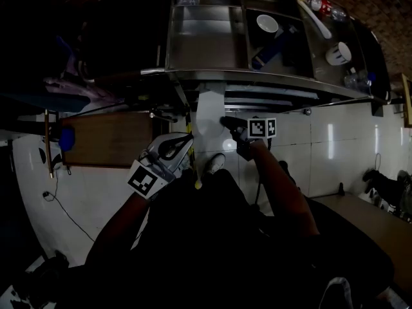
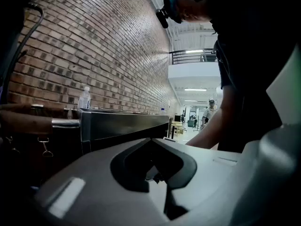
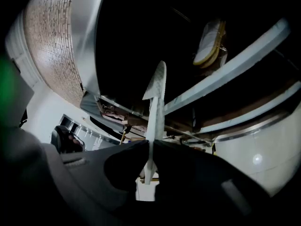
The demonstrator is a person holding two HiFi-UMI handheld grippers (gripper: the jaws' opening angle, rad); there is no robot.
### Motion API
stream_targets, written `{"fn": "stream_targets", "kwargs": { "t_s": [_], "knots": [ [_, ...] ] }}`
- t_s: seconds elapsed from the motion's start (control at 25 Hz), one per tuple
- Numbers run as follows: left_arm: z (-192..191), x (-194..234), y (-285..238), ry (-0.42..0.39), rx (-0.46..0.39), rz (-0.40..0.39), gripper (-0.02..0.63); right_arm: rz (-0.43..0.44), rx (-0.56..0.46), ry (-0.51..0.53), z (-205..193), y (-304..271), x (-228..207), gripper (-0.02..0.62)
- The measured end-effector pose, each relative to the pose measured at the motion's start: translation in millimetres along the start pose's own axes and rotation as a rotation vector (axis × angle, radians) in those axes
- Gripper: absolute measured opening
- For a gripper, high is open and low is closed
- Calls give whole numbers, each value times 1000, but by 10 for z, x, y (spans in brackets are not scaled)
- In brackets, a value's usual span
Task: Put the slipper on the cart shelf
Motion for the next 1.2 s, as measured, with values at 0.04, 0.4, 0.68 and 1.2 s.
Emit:
{"fn": "stream_targets", "kwargs": {
  "t_s": [0.04, 0.4, 0.68, 1.2],
  "knots": [
    [8, 31, -24, -1, 1, -1, 3, -6, -2, 5, 83, -26, -46, 35],
    [67, 328, -194, -50, 3, 3, 3, -42, -34, 74, 761, -309, -329, 35],
    [-9, 370, -246, -20, 40, -7, 3, -32, -129, 187, 1129, -475, -388, 35],
    [-100, 472, -304, -8, 80, -2, 3, -152, -189, 496, 1358, -556, -459, 41]
  ]
}}
Point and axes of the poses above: the fingertips, and each gripper's own axes: y backward along the fingers, x to its left, z out of its top, the point moved 6 cm from there along y, backward along the fingers, and after that the axes turned 12 degrees about z, right-handed, at the moved point
